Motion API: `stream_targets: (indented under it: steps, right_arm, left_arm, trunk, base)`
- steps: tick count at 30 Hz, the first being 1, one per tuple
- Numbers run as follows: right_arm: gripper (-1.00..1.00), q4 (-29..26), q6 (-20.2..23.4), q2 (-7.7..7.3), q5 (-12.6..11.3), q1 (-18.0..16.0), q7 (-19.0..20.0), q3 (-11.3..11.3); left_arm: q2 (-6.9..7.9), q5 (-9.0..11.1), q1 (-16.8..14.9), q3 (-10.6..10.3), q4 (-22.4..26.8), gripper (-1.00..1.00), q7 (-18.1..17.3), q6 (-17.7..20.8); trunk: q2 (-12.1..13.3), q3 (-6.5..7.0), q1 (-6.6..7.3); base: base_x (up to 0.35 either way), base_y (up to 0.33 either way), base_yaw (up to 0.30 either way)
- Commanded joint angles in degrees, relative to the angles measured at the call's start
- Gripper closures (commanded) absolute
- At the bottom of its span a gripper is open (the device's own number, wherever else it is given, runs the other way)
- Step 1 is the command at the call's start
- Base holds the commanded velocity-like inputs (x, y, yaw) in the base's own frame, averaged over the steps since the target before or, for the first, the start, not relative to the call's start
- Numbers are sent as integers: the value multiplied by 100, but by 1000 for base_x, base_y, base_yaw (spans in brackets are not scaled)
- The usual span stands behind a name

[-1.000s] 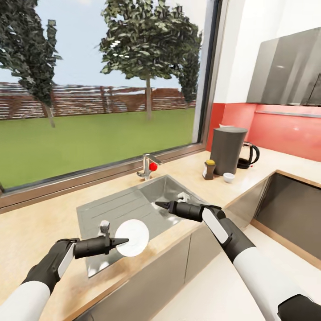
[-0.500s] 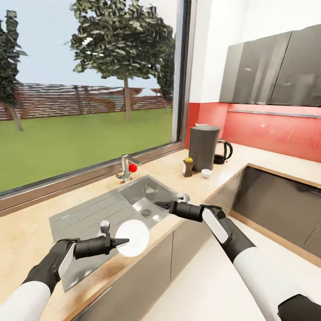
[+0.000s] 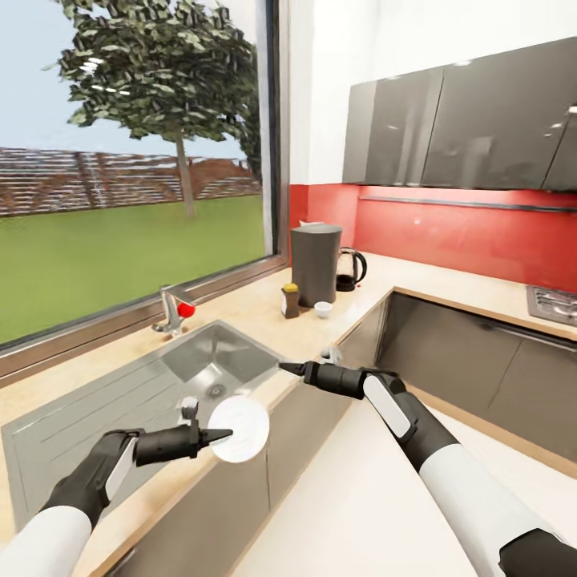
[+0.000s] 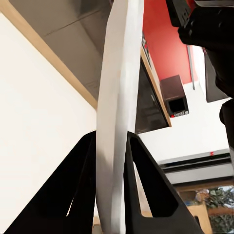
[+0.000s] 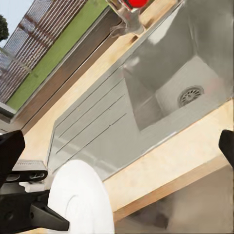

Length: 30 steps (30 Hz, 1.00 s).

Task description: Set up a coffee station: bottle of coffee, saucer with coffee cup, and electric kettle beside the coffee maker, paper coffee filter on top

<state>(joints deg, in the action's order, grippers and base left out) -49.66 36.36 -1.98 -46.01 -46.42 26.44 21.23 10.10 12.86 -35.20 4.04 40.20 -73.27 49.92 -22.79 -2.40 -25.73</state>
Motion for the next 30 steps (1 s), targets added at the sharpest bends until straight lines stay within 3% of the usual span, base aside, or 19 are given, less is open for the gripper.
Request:
stream_targets:
  steps: [1, 16, 19, 26, 28, 29, 30]
  right_arm:
    - [-100, 0, 13, -4, -22, -7, 2, 13]
    - [-100, 37, 19, -8, -22, -7, 1, 13]
    - [-100, 42, 20, -62, -22, -7, 1, 16]
    - [-100, 274, 20, -498, -37, -7, 10, -52]
    - [-100, 318, 20, -711, -41, -7, 10, -227]
    - [-100, 471, 20, -848, -45, -7, 10, -454]
    - [-100, 627, 20, -883, -46, -7, 7, -560]
  left_arm:
    - [1, 5, -1, 2, 5, 100, 6, 27]
    - [8, 5, 20, 11, 5, 100, 0, 26]
    - [9, 1, 21, 16, 0, 100, 3, 20]
    - [13, 5, 14, 17, 0, 100, -2, 23]
    - [16, 6, 13, 11, 3, 100, -7, 25]
    - [18, 6, 11, 5, 1, 100, -10, 27]
    - [18, 6, 11, 6, 1, 100, -10, 27]
  trunk:
    - [-13, -13, -5]
    - [-13, -13, -5]
    - [-13, -13, -5]
    - [-13, -13, -5]
    - [-13, -13, -5]
    - [-13, -13, -5]
    - [-13, -13, -5]
  base:
    - [120, -252, -300]
    - [120, -253, -300]
    - [119, -253, -300]
    - [115, -253, -300]
    - [112, -254, -300]
    - [112, -254, -300]
    - [112, -254, -299]
